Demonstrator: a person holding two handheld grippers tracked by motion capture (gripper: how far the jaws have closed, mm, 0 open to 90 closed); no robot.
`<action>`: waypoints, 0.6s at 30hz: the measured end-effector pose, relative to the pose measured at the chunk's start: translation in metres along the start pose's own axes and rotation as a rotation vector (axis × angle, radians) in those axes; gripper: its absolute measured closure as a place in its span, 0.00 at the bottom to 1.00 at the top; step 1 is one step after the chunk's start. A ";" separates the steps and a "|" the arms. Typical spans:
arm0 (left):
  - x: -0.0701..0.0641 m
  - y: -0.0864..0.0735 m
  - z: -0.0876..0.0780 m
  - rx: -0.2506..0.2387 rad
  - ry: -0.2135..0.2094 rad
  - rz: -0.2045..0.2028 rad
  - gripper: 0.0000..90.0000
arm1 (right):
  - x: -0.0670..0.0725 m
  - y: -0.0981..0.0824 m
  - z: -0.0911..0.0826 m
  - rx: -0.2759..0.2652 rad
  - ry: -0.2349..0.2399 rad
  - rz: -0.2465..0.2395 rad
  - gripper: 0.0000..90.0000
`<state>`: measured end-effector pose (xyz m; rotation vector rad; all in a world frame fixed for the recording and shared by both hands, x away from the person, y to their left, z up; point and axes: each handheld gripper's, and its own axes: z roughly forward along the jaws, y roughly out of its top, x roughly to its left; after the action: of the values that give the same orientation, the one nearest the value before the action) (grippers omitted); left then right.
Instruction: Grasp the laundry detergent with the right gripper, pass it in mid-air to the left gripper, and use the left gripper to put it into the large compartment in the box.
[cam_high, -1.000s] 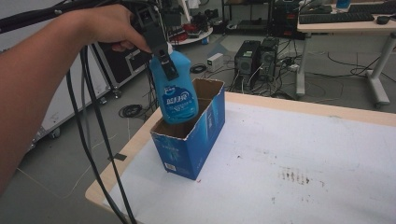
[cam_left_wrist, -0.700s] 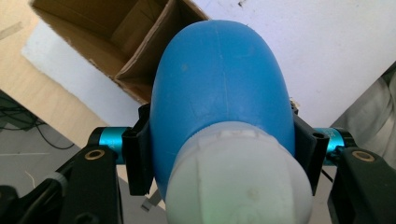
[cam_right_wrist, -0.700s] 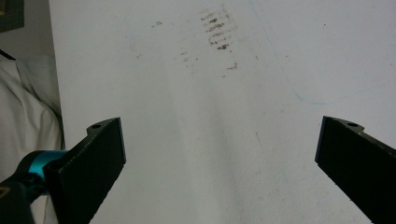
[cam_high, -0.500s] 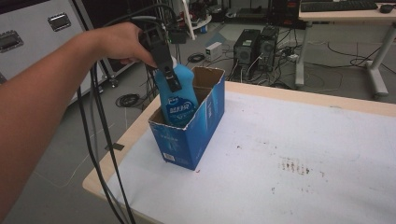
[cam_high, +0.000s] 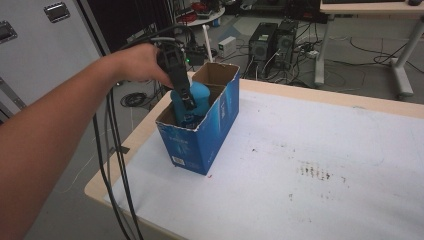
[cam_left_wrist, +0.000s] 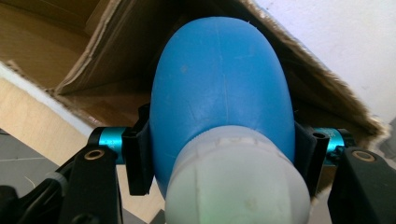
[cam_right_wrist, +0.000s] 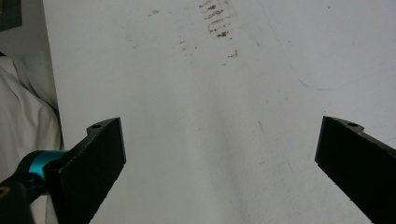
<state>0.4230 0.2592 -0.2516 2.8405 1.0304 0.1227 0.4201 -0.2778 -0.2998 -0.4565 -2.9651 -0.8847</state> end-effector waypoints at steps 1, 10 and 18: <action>0.000 0.000 0.003 -0.001 0.000 -0.002 0.42 | 0.000 0.000 0.000 0.001 0.001 -0.001 0.01; -0.001 0.001 0.025 0.028 -0.008 0.009 0.42 | 0.000 -0.001 0.002 0.006 0.003 0.002 0.01; 0.000 0.001 0.028 0.024 -0.013 0.006 0.42 | 0.000 -0.002 0.003 0.008 0.004 0.004 0.01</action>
<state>0.4268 0.2566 -0.2791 2.8618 1.0273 0.0931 0.4198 -0.2780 -0.3033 -0.4591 -2.9620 -0.8722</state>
